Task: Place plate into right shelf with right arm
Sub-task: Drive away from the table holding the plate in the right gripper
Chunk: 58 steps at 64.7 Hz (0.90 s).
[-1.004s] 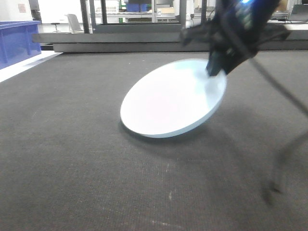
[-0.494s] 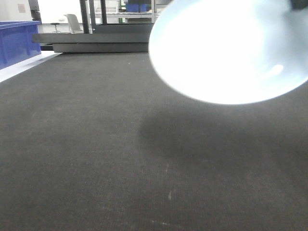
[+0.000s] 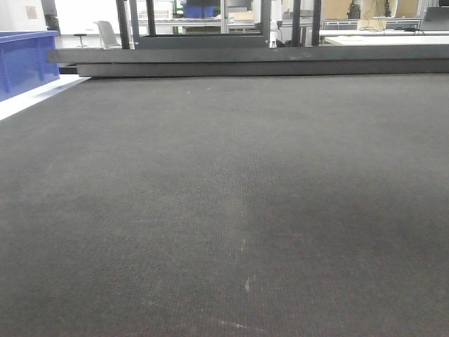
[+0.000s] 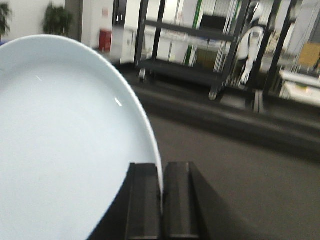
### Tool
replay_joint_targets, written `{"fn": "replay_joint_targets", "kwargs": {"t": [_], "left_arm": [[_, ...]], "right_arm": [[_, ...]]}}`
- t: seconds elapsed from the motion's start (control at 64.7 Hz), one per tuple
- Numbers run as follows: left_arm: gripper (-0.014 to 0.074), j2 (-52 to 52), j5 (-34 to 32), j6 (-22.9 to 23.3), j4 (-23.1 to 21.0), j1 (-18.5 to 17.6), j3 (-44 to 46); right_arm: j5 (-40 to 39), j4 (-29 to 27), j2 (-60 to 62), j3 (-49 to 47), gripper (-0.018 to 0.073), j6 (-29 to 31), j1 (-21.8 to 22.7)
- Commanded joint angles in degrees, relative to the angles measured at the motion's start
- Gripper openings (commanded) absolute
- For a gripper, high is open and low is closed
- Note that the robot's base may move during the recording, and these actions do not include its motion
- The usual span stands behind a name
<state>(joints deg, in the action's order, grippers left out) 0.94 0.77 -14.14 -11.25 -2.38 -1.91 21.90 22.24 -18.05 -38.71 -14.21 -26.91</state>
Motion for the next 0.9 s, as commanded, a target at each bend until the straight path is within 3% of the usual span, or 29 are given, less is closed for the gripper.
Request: {"fn": "replay_joint_targets", "kwargs": {"t": [0.0,0.88], "left_arm": [[-0.0047,0.7,-5.1,0.1,-0.1,0.2,-0.4],[-0.0047,0.7,-5.1,0.1,-0.1,0.2,-0.4]], "right_arm": [[-4.6,1.3,2.6,-1.6,0.0052,0.5,0.1],[-5.1,1.3,6.1,-1.6,0.0052,0.5,0.1]]}}
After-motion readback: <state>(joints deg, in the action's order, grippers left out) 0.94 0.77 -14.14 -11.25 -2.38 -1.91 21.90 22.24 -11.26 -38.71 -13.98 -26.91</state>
